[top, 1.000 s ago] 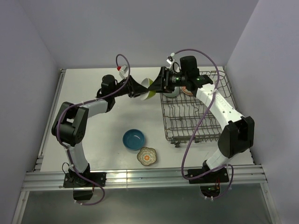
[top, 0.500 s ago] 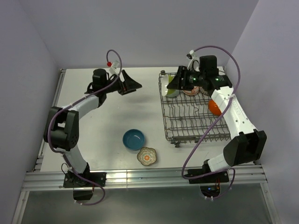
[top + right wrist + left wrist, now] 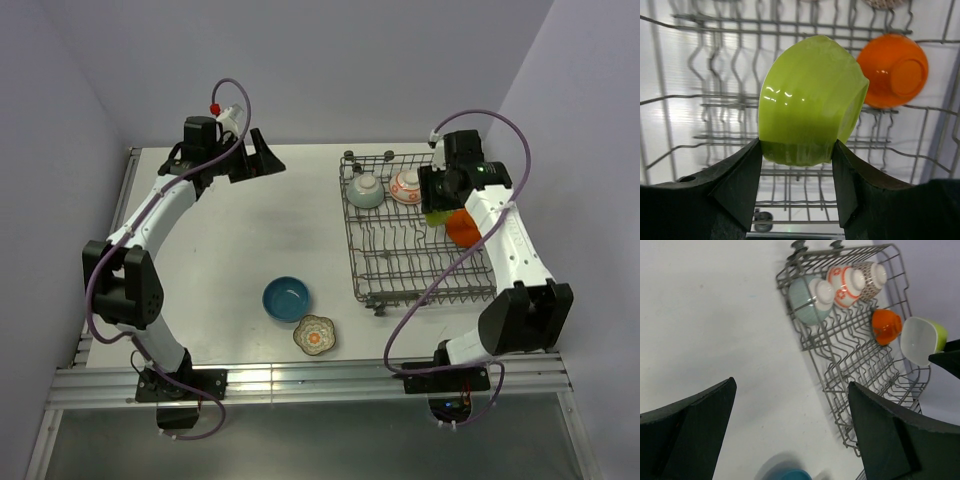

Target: Load the bowls into the dish rack

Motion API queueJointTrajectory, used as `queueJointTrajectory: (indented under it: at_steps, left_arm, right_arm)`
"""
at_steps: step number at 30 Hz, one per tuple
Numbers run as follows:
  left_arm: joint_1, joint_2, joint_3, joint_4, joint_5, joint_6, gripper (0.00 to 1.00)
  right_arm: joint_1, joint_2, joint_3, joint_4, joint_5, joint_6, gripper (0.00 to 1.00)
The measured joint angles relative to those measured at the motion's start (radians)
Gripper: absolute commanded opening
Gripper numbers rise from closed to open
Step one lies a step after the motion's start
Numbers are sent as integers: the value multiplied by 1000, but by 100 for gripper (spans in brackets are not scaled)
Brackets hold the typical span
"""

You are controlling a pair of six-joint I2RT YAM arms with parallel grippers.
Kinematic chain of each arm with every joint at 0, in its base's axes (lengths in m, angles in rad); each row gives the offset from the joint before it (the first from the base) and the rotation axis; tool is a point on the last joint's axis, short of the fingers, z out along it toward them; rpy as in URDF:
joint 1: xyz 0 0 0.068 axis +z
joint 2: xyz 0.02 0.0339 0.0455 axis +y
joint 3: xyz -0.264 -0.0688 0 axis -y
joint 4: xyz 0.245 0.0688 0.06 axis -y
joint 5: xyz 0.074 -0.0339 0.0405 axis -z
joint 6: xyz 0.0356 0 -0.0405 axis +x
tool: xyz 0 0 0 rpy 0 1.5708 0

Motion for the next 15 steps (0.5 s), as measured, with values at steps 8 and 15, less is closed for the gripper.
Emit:
queueJointTrajectory:
  at_steps: [8, 15]
  left_arm:
    - [0, 0, 0, -108, -60, 24, 100]
    - [13, 2, 2, -122, -61, 22, 99]
  right_arm:
    - [0, 158, 0, -18, 170, -43, 0]
    - [1, 239, 2, -21, 234, -48, 0]
